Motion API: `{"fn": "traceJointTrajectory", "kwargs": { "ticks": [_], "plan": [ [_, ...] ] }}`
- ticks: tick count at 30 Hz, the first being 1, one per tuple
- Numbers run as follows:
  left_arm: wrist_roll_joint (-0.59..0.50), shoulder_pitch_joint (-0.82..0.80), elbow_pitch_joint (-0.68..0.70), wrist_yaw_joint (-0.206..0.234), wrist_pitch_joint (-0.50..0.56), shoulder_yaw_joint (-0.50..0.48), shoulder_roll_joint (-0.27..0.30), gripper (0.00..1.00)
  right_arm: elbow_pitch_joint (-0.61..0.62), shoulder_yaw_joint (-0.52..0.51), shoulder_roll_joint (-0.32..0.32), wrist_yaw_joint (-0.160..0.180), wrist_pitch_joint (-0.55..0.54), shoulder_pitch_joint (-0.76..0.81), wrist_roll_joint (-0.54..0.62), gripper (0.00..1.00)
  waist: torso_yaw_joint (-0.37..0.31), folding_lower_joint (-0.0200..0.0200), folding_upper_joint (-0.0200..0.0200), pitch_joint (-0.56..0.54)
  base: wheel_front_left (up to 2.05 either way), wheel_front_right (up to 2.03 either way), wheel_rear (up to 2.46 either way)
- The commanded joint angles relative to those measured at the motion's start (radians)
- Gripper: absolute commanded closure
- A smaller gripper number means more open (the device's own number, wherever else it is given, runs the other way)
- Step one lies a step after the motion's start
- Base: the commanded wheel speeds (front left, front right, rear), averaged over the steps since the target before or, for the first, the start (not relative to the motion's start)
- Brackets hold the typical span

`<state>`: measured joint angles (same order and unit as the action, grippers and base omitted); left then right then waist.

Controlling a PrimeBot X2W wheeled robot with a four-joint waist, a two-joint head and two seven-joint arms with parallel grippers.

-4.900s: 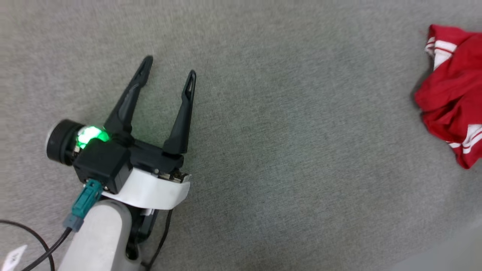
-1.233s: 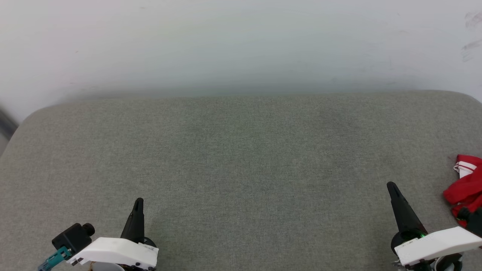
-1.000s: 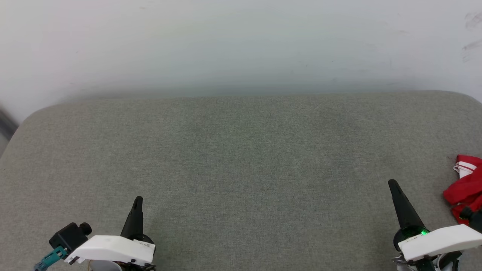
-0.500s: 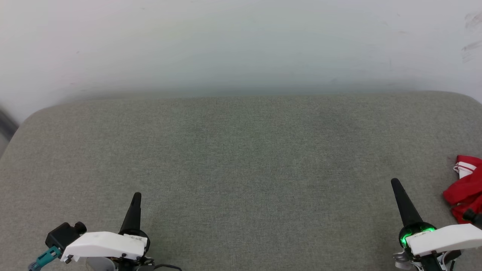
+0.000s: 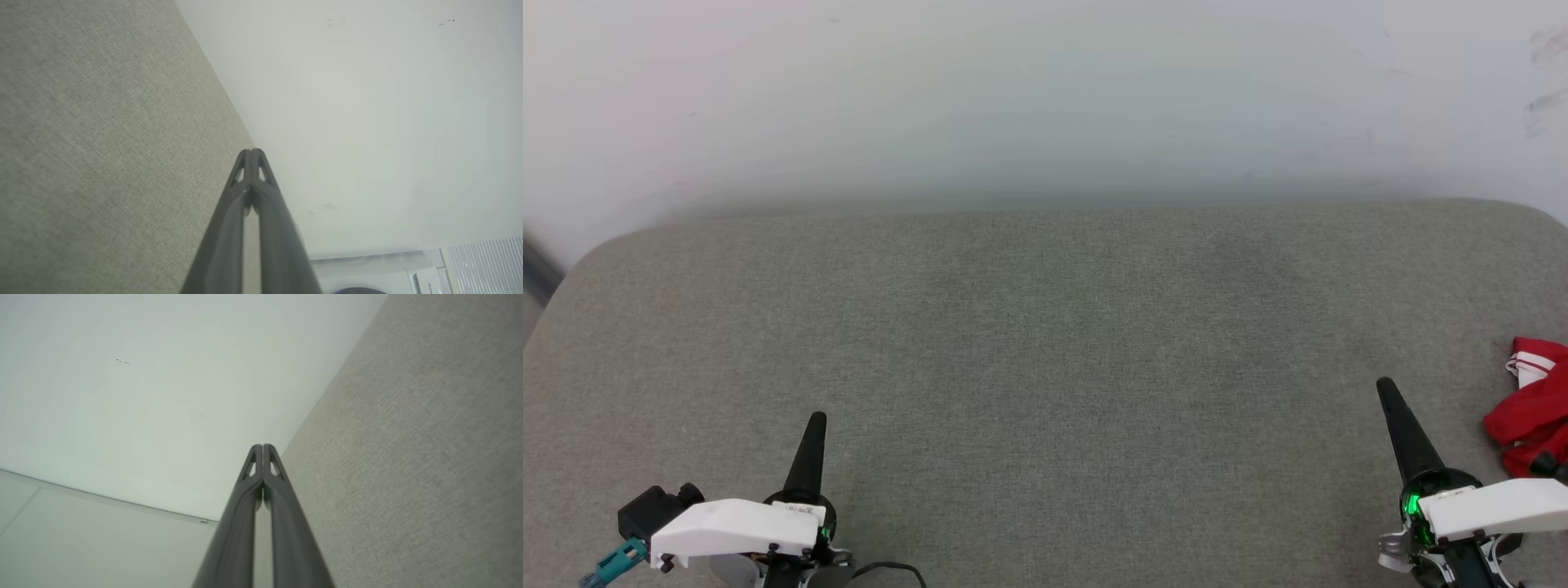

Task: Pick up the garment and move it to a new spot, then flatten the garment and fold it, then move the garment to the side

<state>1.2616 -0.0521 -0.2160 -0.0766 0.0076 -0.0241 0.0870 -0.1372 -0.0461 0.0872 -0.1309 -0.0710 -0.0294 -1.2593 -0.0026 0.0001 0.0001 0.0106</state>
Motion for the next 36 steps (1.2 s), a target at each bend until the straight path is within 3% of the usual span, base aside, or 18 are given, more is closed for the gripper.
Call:
{"fn": "traceJointTrajectory", "kwargs": {
  "ticks": [1,36],
  "plan": [
    [0.027,-0.026,0.003,-0.008,0.008,-0.009,0.0,1.0,-0.004,-0.004,-0.003,0.0,-0.002,-0.024,-0.029,1.0,0.0,-0.0001,-0.0001,0.0,0.0,0.0,0.0],
    [0.277,-0.054,-0.023,-0.046,0.082,-0.07,-0.025,1.0,-0.084,-0.032,-0.015,0.0,-0.016,-0.069,-0.294,1.0,0.002,-0.0001,-0.0001,-0.005,0.0,0.0,0.0]
  ]
}}
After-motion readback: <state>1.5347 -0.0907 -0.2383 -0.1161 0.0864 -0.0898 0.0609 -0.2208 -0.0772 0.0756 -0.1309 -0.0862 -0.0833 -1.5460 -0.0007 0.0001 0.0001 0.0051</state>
